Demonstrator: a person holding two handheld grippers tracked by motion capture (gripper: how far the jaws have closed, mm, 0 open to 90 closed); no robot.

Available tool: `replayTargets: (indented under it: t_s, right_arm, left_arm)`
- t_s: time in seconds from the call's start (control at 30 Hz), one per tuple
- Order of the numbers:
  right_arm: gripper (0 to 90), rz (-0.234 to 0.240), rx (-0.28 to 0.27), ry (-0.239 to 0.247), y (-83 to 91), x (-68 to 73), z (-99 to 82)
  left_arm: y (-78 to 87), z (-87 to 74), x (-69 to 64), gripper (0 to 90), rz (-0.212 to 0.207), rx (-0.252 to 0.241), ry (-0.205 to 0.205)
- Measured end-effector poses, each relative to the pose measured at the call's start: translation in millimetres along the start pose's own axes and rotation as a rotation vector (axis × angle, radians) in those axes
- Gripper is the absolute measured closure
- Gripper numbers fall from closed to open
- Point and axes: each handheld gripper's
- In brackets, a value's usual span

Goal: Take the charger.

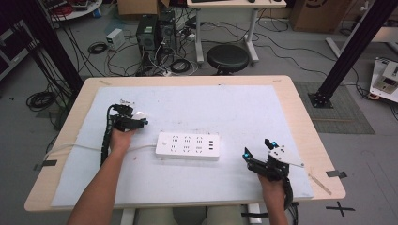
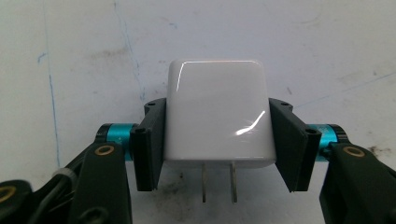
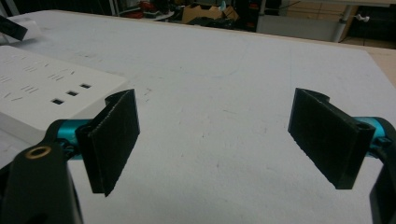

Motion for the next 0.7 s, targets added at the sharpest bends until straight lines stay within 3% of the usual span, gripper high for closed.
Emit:
replayTargets:
  t_s: [0.27,0.5,0.7]
  right_arm:
    - [16.9,-0.001,0.001,0.002,0.1,-0.1,0.0]
    - [16.9,0.000,0.001,0.000,0.3,0.3,0.0]
    - [16.9,0.005,0.009,0.003,-0.2,0.9,0.1]
  left_arm:
    - [20.7,11.5,-6.8,42.5,-0.034,-0.077,-0.034]
    - [47.2,18.0,-17.9,42.5,-0.085,-0.154,-0.079]
    - [74.4,19.7,-29.8,42.6,-0.130,-0.213,-0.092]
Point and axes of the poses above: each handheld gripper's, and its own axes: y roughly backward along the jaws, z roughly out of its top, x roughly to its left, and after that the axes turned 15 degrees about -x, right-handed
